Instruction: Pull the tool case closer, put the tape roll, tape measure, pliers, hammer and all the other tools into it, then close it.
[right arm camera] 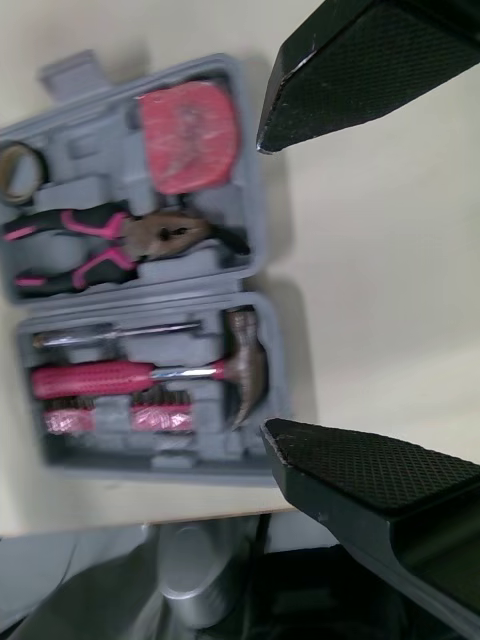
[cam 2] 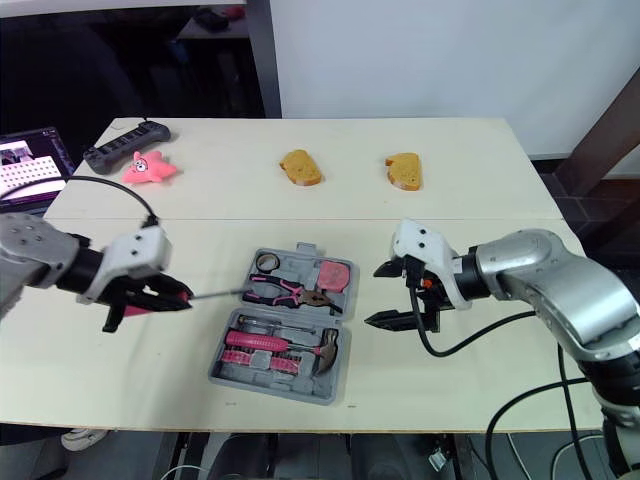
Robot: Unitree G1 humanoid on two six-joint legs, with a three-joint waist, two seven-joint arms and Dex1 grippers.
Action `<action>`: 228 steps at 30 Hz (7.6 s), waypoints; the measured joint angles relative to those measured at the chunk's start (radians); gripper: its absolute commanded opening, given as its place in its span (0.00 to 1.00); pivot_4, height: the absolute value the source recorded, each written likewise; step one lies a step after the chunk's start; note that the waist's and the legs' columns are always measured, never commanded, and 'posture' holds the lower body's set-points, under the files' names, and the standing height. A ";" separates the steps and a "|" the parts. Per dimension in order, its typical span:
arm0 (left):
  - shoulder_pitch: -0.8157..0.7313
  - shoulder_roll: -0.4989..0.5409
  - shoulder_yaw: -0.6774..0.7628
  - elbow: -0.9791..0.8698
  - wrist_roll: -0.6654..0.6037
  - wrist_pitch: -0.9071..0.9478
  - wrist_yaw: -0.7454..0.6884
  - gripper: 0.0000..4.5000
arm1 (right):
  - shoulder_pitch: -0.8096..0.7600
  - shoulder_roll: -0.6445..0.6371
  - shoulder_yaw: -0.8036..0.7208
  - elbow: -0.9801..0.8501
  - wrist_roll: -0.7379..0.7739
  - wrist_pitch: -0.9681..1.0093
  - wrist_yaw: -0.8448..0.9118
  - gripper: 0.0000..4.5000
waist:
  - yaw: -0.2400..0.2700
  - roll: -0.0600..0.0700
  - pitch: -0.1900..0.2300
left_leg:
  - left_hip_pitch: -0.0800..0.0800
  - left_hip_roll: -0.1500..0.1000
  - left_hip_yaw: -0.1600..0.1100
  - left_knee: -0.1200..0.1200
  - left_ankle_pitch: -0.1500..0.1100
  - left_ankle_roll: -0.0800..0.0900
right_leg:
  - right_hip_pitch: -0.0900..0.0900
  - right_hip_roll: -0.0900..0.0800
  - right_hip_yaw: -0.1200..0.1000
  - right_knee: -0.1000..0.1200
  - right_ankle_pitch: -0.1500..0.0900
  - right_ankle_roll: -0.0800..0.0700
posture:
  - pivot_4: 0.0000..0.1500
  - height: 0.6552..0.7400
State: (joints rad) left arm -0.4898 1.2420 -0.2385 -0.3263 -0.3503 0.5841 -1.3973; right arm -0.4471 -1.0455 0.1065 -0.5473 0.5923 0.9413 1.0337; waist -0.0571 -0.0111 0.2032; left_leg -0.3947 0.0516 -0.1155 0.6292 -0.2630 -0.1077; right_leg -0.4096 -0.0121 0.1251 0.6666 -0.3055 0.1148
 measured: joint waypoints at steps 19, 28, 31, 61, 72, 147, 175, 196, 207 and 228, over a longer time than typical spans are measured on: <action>-0.442 -0.266 -0.568 -0.222 0.120 0.657 -0.079 0.09 | 0.132 -0.002 -0.080 -0.219 0.120 0.146 -0.140 1.00 | 0.012 -0.001 0.000 | 0.000 -0.001 -0.001 0.003 0.000 0.000 | 0.002 0.000 0.001 0.000 0.000 0.001 | 1.00 1.00; -0.424 -0.388 -0.638 -0.267 0.080 0.792 0.111 0.09 | 0.166 -0.033 -0.097 -0.261 0.184 0.151 -0.126 1.00 | 0.016 -0.001 0.001 | 0.000 -0.001 -0.001 0.007 0.000 0.000 | 0.005 0.000 0.001 0.000 0.000 0.001 | 1.00 1.00; -0.423 -0.422 -0.650 -0.265 0.068 0.824 0.163 0.09 | 0.172 -0.033 -0.099 -0.276 0.198 0.151 -0.129 1.00 | 0.013 -0.001 0.001 | 0.000 -0.001 -0.001 0.008 0.000 0.000 | 0.005 0.000 0.001 0.001 0.000 0.001 | 1.00 1.00; -0.406 -0.420 -0.751 -0.165 0.106 0.503 0.265 0.09 | 0.180 -0.042 -0.099 -0.281 0.174 0.096 -0.178 1.00 | 0.016 -0.001 0.000 | 0.001 -0.001 -0.001 0.009 0.000 0.000 | 0.006 0.000 0.001 0.002 0.000 0.001 | 1.00 1.00; -0.387 -0.439 -0.760 -0.138 0.143 0.515 0.249 0.09 | 0.174 -0.042 -0.091 -0.281 0.158 0.093 -0.198 1.00 | 0.016 -0.001 0.000 | 0.001 -0.001 -0.001 0.010 0.000 0.000 | 0.006 0.000 0.001 0.002 0.000 0.001 | 1.00 1.00; 0.244 -0.401 0.224 0.402 -0.003 -0.397 0.200 0.00 | 0.332 0.078 -0.059 0.093 -0.132 -0.310 -0.114 0.47 | 0.011 0.007 -0.004 | 0.005 -0.001 0.000 0.016 -0.003 0.006 | 0.013 0.000 0.000 0.000 0.000 0.002 | 1.00 1.00; -0.037 -0.654 0.094 1.100 0.261 -0.807 0.090 0.00 | 0.075 0.388 0.291 0.641 -0.592 -0.766 0.015 0.01 | 0.007 0.007 -0.004 | 0.004 -0.001 -0.001 0.016 -0.003 0.006 | 0.012 0.000 0.000 0.003 0.002 0.004 | 1.00 1.00; 0.109 -0.639 0.117 0.843 0.274 -0.661 0.105 0.00 | 0.039 0.461 0.290 0.661 -0.642 -0.729 0.024 0.01 | 0.000 0.007 -0.005 | 0.006 -0.001 -0.001 0.016 -0.003 0.006 | 0.014 0.000 0.000 0.003 0.002 0.004 | 1.00 1.00; 0.183 -0.637 0.116 0.723 0.259 -0.595 0.109 0.00 | 0.091 0.455 0.266 0.580 -0.646 -0.651 0.023 0.01 | 0.000 0.007 -0.005 | 0.006 -0.001 -0.001 0.016 -0.003 0.006 | 0.014 -0.001 0.000 0.003 0.002 0.004 | 1.00 1.00; 0.294 -0.609 0.113 0.595 0.234 -0.553 0.111 0.00 | 0.194 0.438 0.252 0.438 -0.646 -0.547 0.020 0.01 | -0.003 0.007 -0.008 | 0.008 -0.001 -0.001 0.015 -0.004 0.007 | 0.017 0.000 0.000 0.002 0.001 0.004 | 1.00 1.00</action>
State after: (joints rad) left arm -0.1956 0.6328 -0.1256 0.2689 -0.1159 0.0307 -1.2866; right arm -0.2532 -0.6076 0.3587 -0.1097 -0.0540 0.3944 1.0538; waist -0.0604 -0.0040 0.1955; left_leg -0.3864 0.0504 -0.1167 0.6446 -0.2666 -0.1011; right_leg -0.3929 -0.0126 0.1251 0.6686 -0.3042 0.1185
